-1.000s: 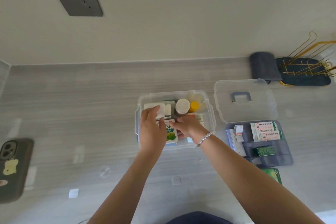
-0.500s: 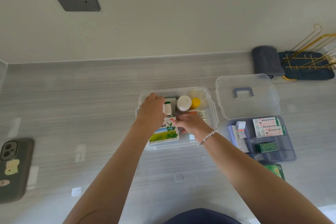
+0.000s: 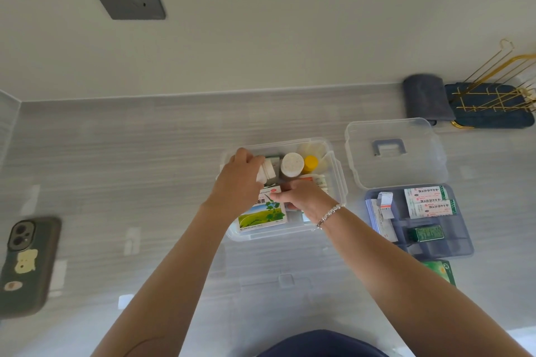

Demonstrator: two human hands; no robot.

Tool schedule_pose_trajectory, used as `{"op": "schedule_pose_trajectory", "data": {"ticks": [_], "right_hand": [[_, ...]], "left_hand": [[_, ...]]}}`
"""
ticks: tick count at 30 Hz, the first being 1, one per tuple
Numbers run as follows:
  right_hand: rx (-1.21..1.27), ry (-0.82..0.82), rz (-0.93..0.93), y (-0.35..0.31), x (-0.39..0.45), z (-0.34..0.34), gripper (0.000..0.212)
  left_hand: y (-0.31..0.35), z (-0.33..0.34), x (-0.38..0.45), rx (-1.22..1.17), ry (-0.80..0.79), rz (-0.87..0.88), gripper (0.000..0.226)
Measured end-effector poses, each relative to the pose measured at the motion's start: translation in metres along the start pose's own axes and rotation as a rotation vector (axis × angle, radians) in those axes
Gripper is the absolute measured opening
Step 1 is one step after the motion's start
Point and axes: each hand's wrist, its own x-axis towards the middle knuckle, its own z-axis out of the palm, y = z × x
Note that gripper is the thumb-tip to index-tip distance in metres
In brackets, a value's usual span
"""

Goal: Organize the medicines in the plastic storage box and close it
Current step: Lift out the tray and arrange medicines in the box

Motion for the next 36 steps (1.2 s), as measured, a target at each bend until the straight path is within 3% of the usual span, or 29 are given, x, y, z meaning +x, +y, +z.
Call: {"op": "schedule_pose_trajectory", "data": {"ticks": [9,14,19,24,29,36], "right_hand": [[0.045,0.019,0.000,0.000,-0.009,-0.003,0.033],[-0.002,0.123,-0.131,-0.001,-0.036,-0.021,0.029],[0.138,0.202,-0.234,0.001,-0.073,-0.045,0.021],[0.215,0.317,-0.304,0.019,-0.109,-0.059,0.020],[0.304,0.416,-0.312,0.046,-0.142,-0.087,0.021],[0.404,0.537,-0.227,0.102,-0.167,-0.138,0.036]], "left_hand": [[-0.005,-0.012,-0.013,-0.365,0.094,-0.069,0.054],[0.004,-0.034,-0.028,-0.635,0.100,-0.112,0.044],[0.021,-0.042,-0.045,-0.842,0.068,-0.174,0.039],[0.050,-0.031,-0.056,-0.874,0.077,-0.231,0.044],[0.086,-0.009,-0.063,-0.989,-0.042,-0.269,0.043],[0.139,0.036,-0.068,-0.879,-0.154,-0.146,0.043]]}}
